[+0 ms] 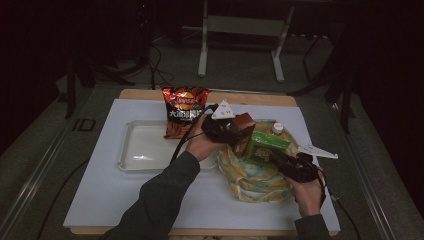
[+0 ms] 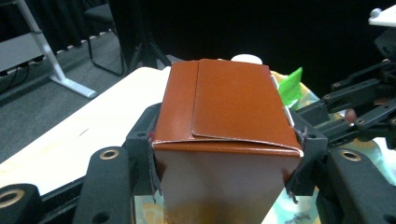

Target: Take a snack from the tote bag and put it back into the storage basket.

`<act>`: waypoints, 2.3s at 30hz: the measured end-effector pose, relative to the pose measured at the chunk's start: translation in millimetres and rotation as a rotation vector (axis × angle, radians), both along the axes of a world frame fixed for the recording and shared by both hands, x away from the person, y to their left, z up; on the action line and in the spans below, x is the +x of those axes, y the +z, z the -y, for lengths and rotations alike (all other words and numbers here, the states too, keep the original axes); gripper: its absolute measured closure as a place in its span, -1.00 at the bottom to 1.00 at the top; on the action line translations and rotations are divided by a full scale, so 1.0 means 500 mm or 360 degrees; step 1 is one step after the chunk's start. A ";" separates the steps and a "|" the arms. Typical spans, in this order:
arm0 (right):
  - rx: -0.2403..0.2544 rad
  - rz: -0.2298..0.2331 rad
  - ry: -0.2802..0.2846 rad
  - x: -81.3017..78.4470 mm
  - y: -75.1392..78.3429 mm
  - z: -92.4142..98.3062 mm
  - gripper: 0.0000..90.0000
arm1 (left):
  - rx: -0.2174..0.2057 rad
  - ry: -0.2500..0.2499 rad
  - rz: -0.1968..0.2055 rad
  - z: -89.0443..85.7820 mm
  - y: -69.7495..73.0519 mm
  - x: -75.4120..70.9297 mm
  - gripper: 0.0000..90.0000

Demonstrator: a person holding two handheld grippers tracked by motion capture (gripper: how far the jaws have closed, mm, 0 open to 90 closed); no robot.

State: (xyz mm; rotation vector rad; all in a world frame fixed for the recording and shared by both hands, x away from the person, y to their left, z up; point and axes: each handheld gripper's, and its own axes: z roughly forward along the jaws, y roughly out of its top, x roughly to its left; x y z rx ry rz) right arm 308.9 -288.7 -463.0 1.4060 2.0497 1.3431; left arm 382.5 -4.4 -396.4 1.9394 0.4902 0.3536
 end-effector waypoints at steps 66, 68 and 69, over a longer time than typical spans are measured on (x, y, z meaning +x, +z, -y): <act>-0.0087 -0.0014 0.0107 -0.042 -0.014 0.025 0.28 | -0.0153 -0.0225 0.0007 0.032 0.114 -0.081 -0.06; -0.0085 -0.0014 0.0107 -0.042 -0.015 0.025 0.28 | -0.0157 -0.0229 0.0011 0.030 0.119 -0.081 -0.06; -0.0085 -0.0013 0.0108 -0.042 -0.014 0.025 0.28 | -0.0160 -0.0226 0.0011 0.030 0.121 -0.081 -0.06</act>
